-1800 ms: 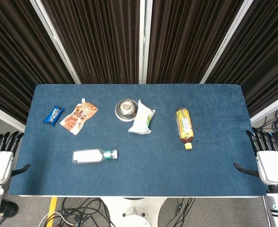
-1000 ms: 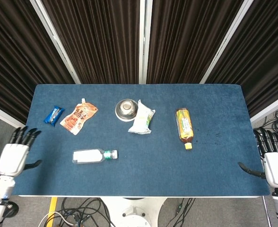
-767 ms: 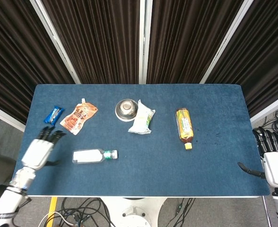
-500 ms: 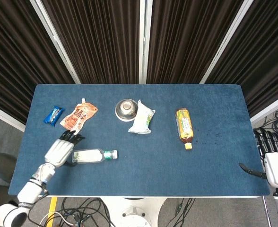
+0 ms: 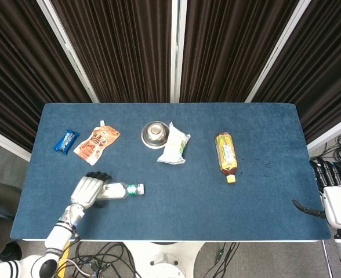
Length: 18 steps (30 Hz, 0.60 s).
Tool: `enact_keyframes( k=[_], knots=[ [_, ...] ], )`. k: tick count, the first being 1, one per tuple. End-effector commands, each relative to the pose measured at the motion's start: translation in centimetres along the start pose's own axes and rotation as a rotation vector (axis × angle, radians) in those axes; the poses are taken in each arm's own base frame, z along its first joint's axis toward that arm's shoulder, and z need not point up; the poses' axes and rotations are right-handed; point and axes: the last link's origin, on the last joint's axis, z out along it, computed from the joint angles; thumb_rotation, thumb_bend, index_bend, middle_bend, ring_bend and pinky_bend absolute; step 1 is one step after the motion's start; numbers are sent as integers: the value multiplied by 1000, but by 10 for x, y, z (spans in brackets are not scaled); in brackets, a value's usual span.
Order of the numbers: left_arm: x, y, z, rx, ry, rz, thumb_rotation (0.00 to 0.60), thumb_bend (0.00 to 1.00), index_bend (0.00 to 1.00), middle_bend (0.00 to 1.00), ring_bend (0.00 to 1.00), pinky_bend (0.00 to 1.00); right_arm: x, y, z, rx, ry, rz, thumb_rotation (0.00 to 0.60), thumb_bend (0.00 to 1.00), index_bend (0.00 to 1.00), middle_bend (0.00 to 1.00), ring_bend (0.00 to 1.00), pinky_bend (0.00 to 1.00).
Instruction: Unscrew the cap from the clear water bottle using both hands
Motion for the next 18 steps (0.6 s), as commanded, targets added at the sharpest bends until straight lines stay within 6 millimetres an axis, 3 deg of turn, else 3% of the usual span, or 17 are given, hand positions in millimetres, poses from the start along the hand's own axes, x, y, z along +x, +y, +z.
enact_keyframes(
  k=[1,7,14,16,18],
  knots=[
    [-3,1,2,16,11,-16,600,0,316,274,234,280,-1,0,0,-1,-4,3,456,59,0,0,0,0],
    [-4,3,7,4,13,-18,600,32,352,302,258,310,-2,1,0,-3,-9,7,455,59,0,0,0,0],
    [-6,0,12,-11,22,-12,600,204,510,469,412,520,-2,1,0,-4,-9,13,453,60,0,0,0,0],
    [-3,0,13,-33,50,-67,600,259,569,530,466,596,0,0,1,4,-8,28,455,59,0,1,0,0],
    [2,-1,14,-75,75,-150,600,300,601,568,498,611,4,-4,4,24,-7,47,456,67,0,6,0,0]
  ],
)
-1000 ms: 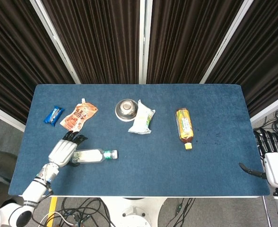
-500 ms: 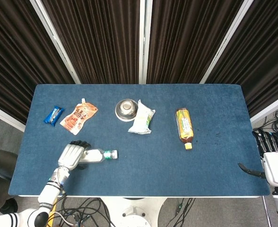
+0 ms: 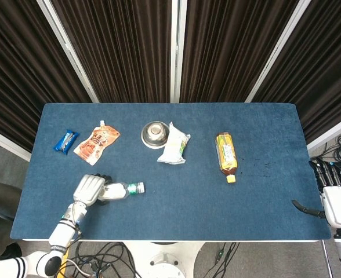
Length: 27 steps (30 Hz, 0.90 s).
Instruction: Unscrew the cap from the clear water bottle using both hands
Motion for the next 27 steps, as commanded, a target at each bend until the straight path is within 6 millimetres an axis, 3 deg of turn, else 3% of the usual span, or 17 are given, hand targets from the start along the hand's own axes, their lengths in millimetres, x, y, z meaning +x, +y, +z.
enact_keyframes(
  k=[1,5,8,12,18,24,27],
  knots=[
    [10,-1,3,-72,59,-148,600,312,608,577,506,611,7,-6,5,36,2,26,456,84,0,17,0,0],
    [24,4,9,-193,128,-289,600,322,613,586,513,611,20,-26,18,135,-9,84,465,220,0,70,0,0],
    [34,16,14,-318,162,-372,600,321,613,587,513,611,31,-53,28,252,-56,156,469,288,13,83,0,0],
    [46,38,21,-480,197,-455,600,326,613,586,513,611,48,-97,44,413,-147,291,469,270,96,107,0,0],
    [55,63,32,-569,241,-513,600,329,613,584,512,603,57,-150,65,549,-214,350,467,180,181,124,0,0],
    [59,81,36,-606,267,-554,600,330,613,584,512,598,62,-185,83,587,-241,317,470,147,301,128,0,0],
    [60,88,37,-609,281,-582,600,329,613,584,512,595,60,-198,89,590,-269,295,472,143,316,125,0,0]
  ],
)
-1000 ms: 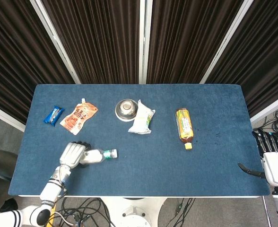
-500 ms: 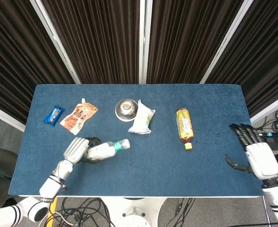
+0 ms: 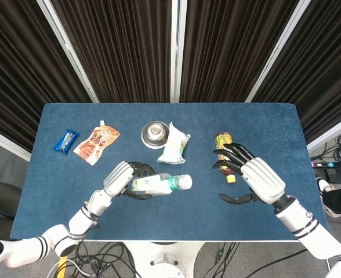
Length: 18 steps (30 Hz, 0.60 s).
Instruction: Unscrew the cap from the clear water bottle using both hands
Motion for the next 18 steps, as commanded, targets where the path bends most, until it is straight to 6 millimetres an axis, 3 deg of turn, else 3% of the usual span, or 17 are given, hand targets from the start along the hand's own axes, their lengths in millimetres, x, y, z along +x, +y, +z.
enact_keyframes(
  k=[1,9,18],
  knots=[
    [-2,4,4,-3,19,-21,600,330,613,584,512,595,-2,-13,20,12,-41,-25,471,142,316,124,0,0],
    [-7,9,9,-8,25,-38,600,327,613,584,512,595,-12,-22,31,15,-83,-40,469,138,316,122,0,0],
    [-4,11,10,-13,37,-46,600,326,613,584,512,595,-11,-20,25,0,-75,-56,471,138,322,123,0,0]
  ],
)
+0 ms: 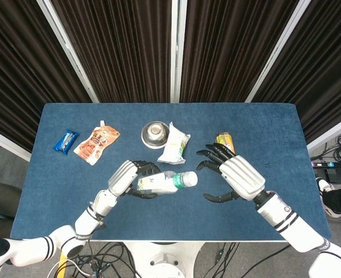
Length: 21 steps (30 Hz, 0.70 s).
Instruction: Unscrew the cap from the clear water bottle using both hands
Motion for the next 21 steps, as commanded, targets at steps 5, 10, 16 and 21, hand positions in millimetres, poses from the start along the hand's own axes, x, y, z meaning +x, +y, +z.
enact_keyframes(
  k=[5,10,16,21],
  knots=[
    [1,2,1,-4,0,3,600,324,613,585,512,595,-2,0,-3,-1,-5,-2,471,137,321,123,0,0],
    [1,1,1,3,0,2,600,323,613,584,512,595,-2,-3,-4,11,-7,-5,472,137,321,124,0,0],
    [0,0,0,9,-2,3,600,321,613,584,512,595,-2,-5,-3,19,-9,-11,470,137,322,124,0,0],
    [1,0,0,2,1,5,600,321,613,584,512,594,-1,-1,0,5,7,-9,471,137,321,123,0,0]
  ],
)
